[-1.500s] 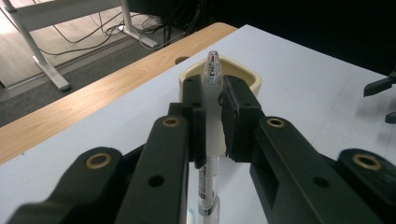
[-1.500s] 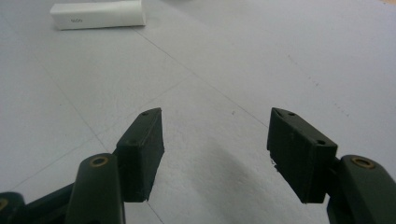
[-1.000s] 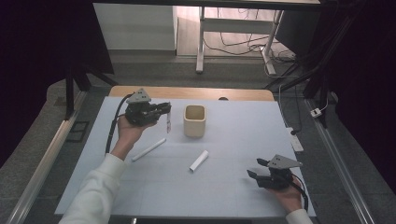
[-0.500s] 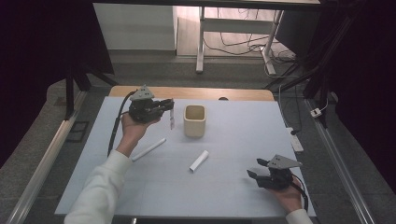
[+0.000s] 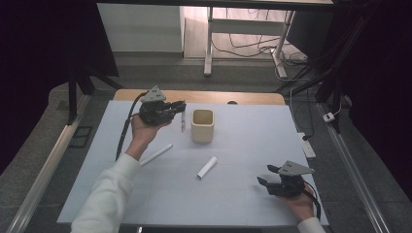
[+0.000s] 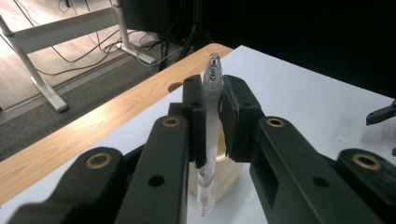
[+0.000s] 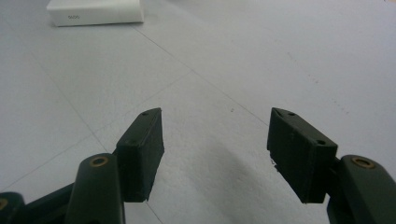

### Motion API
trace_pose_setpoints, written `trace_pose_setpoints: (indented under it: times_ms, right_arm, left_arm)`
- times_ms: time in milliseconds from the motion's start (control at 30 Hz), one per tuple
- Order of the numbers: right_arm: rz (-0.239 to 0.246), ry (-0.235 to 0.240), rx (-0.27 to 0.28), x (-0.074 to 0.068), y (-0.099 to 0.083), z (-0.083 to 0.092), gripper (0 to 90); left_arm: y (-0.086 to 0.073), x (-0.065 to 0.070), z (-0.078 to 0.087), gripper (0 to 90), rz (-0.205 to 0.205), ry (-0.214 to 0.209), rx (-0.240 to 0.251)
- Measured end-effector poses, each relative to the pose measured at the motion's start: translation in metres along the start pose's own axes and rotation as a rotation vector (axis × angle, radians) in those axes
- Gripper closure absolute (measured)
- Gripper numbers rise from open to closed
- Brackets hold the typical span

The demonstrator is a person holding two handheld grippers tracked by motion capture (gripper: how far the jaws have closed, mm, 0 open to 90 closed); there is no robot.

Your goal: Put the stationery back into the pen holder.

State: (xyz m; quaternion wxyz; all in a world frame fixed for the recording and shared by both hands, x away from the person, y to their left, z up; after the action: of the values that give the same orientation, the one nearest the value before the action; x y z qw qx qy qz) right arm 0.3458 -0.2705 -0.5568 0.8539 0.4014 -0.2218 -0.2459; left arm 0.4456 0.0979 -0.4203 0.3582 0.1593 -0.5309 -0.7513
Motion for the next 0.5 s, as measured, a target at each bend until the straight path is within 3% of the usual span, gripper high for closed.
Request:
trace_pose_setpoints:
  times_ms: [500]
  right_arm:
    - [-0.001, 0.003, -0.002, 0.000, 0.000, 0.000, 35.6]
  left_arm:
    - [0.015, 0.004, -0.005, 79.5, -0.007, -0.013, 0.029]
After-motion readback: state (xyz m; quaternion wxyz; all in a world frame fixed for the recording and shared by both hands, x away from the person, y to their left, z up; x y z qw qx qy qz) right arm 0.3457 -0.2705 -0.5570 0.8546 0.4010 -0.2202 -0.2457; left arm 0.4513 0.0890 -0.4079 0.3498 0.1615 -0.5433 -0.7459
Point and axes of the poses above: each handheld gripper's, and its own axes: z roughly backward along the jaws, y roughly out of its top, x roughly to its right, the point moved 7 cm from there along -z, roughly forward along the jaws, and after that the axes turned 7 degrees about z, right-handed, at the moved point
